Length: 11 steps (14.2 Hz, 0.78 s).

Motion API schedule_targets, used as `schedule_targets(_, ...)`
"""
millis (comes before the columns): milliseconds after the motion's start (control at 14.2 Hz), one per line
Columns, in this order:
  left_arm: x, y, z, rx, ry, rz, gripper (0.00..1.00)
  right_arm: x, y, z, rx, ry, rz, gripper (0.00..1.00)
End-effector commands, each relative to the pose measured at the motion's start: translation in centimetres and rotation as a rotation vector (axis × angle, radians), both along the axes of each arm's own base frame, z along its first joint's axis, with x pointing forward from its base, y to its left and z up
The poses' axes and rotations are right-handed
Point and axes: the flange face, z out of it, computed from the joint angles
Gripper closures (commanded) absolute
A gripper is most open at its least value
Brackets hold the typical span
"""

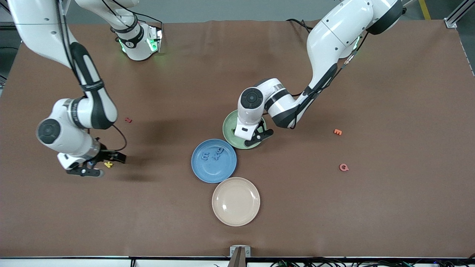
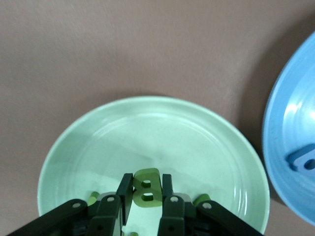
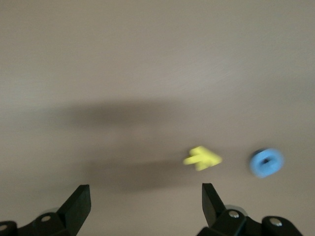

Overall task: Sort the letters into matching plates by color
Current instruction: 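Release green B on the green plate while the right gripper reaches blue o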

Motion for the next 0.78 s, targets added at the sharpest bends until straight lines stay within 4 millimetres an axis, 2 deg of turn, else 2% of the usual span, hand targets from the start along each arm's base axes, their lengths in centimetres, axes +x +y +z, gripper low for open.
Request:
schedule_targets(0, -0.1, -0.8, -0.5, 0.009, 0.012, 0.005, 0.91, -0.3, -4.7, -2.7, -0.012, -0.036, 0.114, 0.0)
schedule_targets(141, -0.2, -0.7, -1.0, 0.015, 0.017, 0.004, 0.89, -0.4, -7.2, -4.3, -0.025, -0.048, 0.187, 0.0)
schedule_targets(282, -0.1, -0.7, -0.9, 0.014, 0.017, 0.007, 0.83, -0.5, -7.9, -5.6, -0.028, -0.049, 0.206, 0.0)
schedule_targets(353, 0.0, -0.6, -0.9, 0.014, 0.016, 0.004, 0.69, -0.5, -8.2, -5.8, -0.029, -0.047, 0.218, 0.0)
schedule_targets(423, 0.2, -0.5, -0.5, 0.012, 0.008, -0.002, 0.45, -0.6, -8.3, -6.2, -0.029, -0.042, 0.235, 0.01)
schedule_targets(494, 0.8, -0.1, 0.0, 0.009, -0.002, 0.004, 0.28, -0.6, -9.0, -6.5, -0.03, -0.039, 0.236, 0.01)
schedule_targets(706, 2.1, 0.7, 2.5, -0.008, -0.028, 0.027, 0.21, -0.8, -9.2, -7.4, -0.027, -0.027, 0.24, 0.01)
